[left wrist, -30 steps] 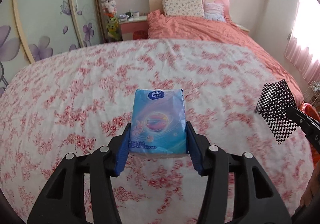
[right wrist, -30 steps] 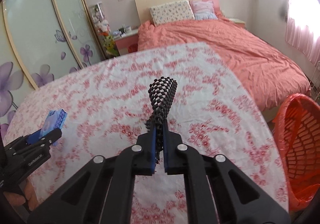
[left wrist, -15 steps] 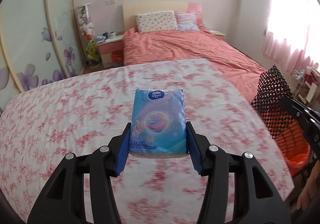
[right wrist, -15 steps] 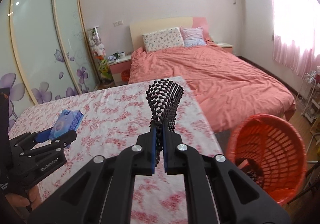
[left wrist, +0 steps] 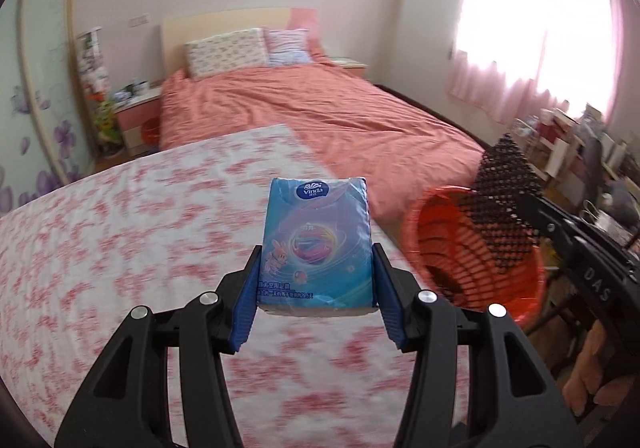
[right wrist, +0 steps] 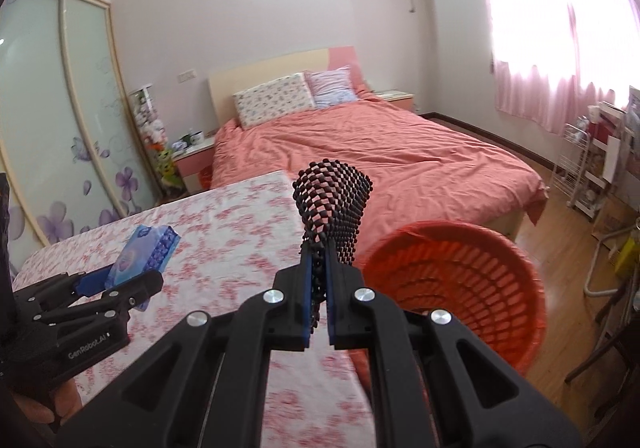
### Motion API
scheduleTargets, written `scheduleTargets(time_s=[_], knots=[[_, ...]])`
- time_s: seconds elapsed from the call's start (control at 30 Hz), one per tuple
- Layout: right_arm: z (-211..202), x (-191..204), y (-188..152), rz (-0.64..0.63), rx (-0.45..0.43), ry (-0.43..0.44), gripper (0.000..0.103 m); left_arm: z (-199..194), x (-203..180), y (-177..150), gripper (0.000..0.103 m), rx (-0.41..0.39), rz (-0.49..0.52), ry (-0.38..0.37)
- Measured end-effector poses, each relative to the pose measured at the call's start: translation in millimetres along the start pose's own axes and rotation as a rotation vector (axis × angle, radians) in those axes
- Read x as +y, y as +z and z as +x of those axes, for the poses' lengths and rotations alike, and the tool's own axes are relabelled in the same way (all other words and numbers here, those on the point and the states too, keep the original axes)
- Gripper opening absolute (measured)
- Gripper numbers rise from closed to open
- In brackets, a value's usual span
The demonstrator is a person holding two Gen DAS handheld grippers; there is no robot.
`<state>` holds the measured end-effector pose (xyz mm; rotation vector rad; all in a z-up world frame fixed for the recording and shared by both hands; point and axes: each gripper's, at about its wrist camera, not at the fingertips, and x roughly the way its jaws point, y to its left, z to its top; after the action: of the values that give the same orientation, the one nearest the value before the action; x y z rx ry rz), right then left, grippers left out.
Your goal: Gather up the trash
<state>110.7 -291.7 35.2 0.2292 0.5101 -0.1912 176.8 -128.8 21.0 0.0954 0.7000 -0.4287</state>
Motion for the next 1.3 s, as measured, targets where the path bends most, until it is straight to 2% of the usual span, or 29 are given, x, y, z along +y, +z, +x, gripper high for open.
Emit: scheduleTargets(time_s=[0.33, 0.57, 0.67, 0.73, 0.87, 1.03, 1.07, 1.2, 1.3], knots=[[0.0, -75.2, 0.2, 0.104, -0.001, -0.075, 0.007, 43.3, -79.5, 12.1, 0.053, 0.038, 0.095, -0.160], [20.2, -121.9, -2.2, 0.178, 0.040, -0.079, 0.008, 72.3, -113.3, 12.5, 0.053, 0.090, 0.121, -0.221], [30.6, -137.9, -4.5, 0.209, 0.060, -0.074, 0.014, 83.4, -122.4, 11.0, 0.062, 0.112, 0.140, -0.219], [36.0, -145.6, -7.0, 0.229, 0.069, -0.080, 0.025, 89.5, -125.9, 10.2, 0.066, 0.123, 0.148, -0.207], [38.2, -152.7, -11.7, 0.244, 0.075, -0.102, 0.028, 91.6, -124.5, 5.6, 0.067, 0.136, 0.145, -0.174], [24.0, -140.8, -12.6, 0.214, 0.050, -0.124, 0.043, 75.7, -103.8, 2.8, 0.067, 0.109, 0.119, -0.117], [18.6, -134.8, -12.6, 0.200, 0.041, -0.126, 0.046, 69.0, -97.9, 1.9, 0.070, 0.095, 0.114, -0.102], [-9.0, -110.4, -14.2, 0.139, -0.016, -0.141, 0.073, 34.3, -69.6, -4.0, 0.075, 0.032, 0.091, -0.039], [-37.2, -89.8, -17.9, 0.109, -0.076, -0.164, 0.087, 0.5, -46.4, -12.8, 0.092, -0.030, 0.060, 0.033]])
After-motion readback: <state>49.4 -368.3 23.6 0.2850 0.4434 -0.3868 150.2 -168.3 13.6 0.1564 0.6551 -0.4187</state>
